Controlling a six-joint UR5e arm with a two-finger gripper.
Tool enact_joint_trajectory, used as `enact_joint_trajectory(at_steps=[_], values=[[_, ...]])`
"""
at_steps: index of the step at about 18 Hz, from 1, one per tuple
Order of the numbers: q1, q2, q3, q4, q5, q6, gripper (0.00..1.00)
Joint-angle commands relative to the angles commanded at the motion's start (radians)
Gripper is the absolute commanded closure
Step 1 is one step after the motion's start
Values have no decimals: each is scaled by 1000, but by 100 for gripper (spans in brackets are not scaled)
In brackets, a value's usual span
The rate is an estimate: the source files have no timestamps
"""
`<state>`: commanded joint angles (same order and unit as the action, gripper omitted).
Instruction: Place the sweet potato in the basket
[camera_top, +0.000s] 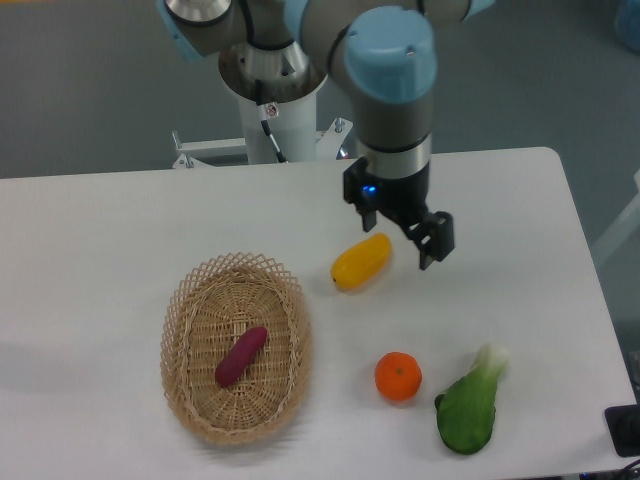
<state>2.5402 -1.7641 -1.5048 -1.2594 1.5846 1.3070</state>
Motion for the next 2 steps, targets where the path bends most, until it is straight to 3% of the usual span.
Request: enact_joint_trajectory(at_steps=[2], values=[[3, 0, 2, 0, 0, 0, 0]])
